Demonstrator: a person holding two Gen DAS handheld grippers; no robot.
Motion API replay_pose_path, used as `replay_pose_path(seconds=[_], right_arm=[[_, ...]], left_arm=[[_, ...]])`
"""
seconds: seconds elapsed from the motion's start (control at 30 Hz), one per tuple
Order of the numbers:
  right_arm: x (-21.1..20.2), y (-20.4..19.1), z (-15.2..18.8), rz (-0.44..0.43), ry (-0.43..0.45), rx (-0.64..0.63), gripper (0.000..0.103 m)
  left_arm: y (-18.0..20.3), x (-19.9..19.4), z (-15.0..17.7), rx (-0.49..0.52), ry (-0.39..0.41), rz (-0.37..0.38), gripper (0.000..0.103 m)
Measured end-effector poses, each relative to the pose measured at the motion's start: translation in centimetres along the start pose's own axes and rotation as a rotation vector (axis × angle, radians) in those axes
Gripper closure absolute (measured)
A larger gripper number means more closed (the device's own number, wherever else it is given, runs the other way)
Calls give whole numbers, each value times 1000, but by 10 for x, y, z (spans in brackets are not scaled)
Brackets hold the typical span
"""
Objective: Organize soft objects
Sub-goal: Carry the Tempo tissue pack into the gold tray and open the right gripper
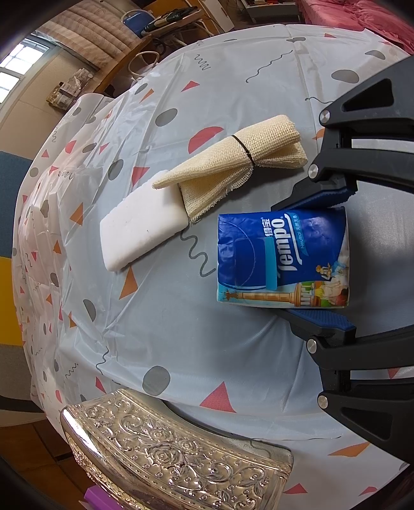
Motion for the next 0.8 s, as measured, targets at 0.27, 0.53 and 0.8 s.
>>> replay_pose_path(seconds=[0.27,0.53,0.8], right_arm=[[1,2,-2,-13,-23,33,50],[-2,19,-12,-45,-77,211,51],[-134,17,-117,-166,242,340,51]], left_arm=[[14,5,8,34,-27,21,34],[8,9,13,38,-49,27,34],[-22,7,15,-49,-44,3,34]])
Point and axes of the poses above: each gripper's, at about its wrist camera, not at the fingertips, and x roughly the way its jaws point, y to its right, z to its underside, the point moved 8 cm from there along x, roughly the way its jaws point, and after that the axes turned 12 degrees about z, right-handed, at the moved point
